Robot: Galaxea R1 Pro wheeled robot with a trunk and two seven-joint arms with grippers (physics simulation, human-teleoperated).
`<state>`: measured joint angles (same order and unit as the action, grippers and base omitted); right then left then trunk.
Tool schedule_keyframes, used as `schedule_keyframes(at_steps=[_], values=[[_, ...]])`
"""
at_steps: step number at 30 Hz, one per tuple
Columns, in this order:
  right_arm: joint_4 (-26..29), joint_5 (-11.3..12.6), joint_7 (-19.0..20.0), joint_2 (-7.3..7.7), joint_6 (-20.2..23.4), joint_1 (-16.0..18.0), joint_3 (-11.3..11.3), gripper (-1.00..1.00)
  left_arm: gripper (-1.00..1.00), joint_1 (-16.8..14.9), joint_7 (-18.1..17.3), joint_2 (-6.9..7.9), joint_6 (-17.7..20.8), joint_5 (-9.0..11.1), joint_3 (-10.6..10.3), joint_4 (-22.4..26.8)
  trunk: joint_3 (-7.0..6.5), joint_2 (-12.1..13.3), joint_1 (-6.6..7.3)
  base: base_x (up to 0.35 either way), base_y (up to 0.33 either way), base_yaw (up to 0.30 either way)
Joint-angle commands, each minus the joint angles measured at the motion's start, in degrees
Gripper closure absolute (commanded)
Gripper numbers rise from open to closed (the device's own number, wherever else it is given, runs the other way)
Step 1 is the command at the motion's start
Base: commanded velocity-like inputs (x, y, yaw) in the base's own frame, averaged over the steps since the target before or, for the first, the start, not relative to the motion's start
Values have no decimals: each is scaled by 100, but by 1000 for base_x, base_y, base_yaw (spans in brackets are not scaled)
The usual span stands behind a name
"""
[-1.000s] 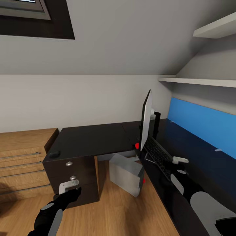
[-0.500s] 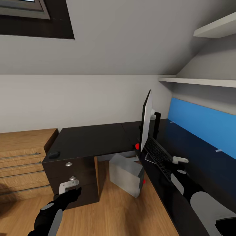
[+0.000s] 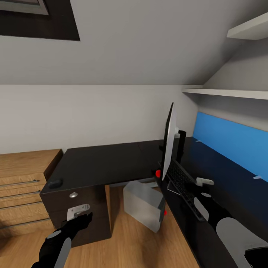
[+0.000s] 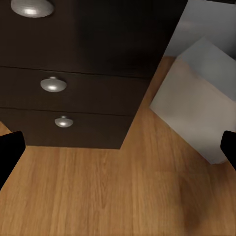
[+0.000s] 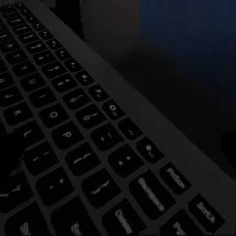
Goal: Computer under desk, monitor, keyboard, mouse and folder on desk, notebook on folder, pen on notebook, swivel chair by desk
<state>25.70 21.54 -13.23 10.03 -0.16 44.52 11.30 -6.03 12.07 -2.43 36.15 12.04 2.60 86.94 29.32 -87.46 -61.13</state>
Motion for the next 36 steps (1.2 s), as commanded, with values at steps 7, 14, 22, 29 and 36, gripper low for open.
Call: schedule_keyframes(at_steps=[7, 14, 22, 29, 36], values=[[5, 52, -40, 7, 6, 4, 48, -100, -100, -4, 41, -3, 24, 62, 4, 7, 6, -3, -1, 37, 0, 0], [-27, 52, 49, 8, -5, 4, 48, -100, -100, -4, 41, -3, 24, 54, 4, 13, 6, -3, -1, 0, 0, 0], [-52, 52, 278, 16, -10, 4, 46, -100, -100, -4, 41, -3, 25, 63, 14, 88, 6, -3, -1, 0, 0, 0], [-56, 56, 302, 76, 1, 4, 41, -100, -100, -4, 49, -19, 32, 88, 41, 289, 24, -44, -23, 0, 0, 0], [-56, 60, 296, 109, 13, 4, 33, -100, -100, -4, 50, -22, 32, 90, 39, 337, 150, -324, -177, 0, 0, 0]])
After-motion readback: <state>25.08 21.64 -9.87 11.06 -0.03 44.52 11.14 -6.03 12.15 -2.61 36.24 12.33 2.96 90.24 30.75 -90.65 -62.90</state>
